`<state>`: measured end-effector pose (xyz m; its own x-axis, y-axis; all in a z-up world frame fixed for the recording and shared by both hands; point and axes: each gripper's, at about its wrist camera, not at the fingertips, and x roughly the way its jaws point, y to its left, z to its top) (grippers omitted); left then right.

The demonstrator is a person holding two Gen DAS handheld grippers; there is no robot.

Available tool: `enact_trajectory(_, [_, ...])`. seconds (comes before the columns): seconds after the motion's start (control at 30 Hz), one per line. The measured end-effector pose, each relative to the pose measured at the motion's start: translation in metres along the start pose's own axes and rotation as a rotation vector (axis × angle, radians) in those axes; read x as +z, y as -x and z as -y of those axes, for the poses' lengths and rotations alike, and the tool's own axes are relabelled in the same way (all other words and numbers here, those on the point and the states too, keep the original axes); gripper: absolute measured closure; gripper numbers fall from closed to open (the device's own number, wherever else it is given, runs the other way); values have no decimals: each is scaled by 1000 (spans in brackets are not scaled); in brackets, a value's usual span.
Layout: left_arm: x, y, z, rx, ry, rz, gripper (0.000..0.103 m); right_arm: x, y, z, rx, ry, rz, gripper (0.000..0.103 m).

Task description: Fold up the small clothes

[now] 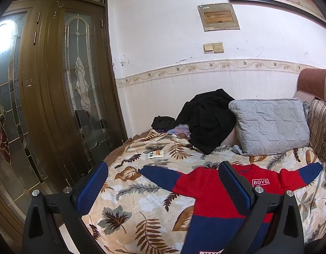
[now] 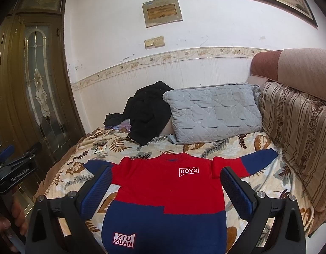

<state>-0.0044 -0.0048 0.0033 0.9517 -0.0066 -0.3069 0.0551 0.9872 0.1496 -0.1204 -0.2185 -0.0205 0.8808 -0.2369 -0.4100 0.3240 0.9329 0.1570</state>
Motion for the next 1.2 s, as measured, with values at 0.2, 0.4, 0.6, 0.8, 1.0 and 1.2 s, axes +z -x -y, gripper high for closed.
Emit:
enact_trajectory(0.2, [0, -2, 2, -1, -6, -2, 0, 1, -3, 5, -1, -10, -7, 0])
enact_trajectory(0.4, [-1, -5, 6, -2, -13, -6, 0, 2, -6, 8, -2, -12, -12, 0])
enact_trajectory(0.6, [-3, -10, 11, -5, -23, -11, 0, 1, -13, 12, -3, -20, -22, 0])
enact_trajectory(0.8, [-10, -23, 23, -19, -47, -40, 0, 0, -25, 21, -9, -37, -42, 0])
enact_trajectory(1.0, [-27, -45, 56, -95, -106, -116, 0, -7, -49, 61, -40, -125, -69, 0])
enact_trajectory(1.2, [-49, -65, 95, -159, -168, -186, 0, -39, -98, 122, -99, -256, -187, 0])
